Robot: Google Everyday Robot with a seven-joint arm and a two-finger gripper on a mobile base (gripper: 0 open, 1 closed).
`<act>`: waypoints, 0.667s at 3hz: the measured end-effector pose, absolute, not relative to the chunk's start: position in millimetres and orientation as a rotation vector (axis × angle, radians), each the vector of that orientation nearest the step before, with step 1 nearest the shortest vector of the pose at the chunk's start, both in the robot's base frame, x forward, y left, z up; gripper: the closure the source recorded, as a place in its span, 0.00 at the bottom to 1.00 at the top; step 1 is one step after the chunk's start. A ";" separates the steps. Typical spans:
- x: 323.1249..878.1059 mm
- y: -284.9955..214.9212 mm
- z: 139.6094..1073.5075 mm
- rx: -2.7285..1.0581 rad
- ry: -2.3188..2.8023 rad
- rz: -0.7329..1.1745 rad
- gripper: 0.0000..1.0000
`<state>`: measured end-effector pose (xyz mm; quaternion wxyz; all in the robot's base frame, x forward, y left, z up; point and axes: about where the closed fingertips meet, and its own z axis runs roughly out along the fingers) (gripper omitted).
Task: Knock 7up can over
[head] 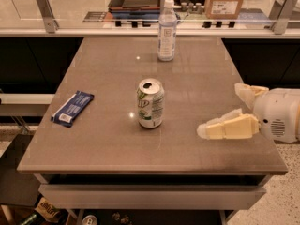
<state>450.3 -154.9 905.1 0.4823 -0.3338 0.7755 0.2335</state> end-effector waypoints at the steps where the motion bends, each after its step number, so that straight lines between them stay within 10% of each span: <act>1: 454.1 -157.5 900.9 -0.796 1.901 0.533 0.00; 2: 453.4 -156.1 901.5 -0.801 1.899 0.539 0.00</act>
Offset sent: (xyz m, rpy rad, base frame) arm 0.0040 -0.0028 -0.0047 -0.0175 -0.0053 -0.0307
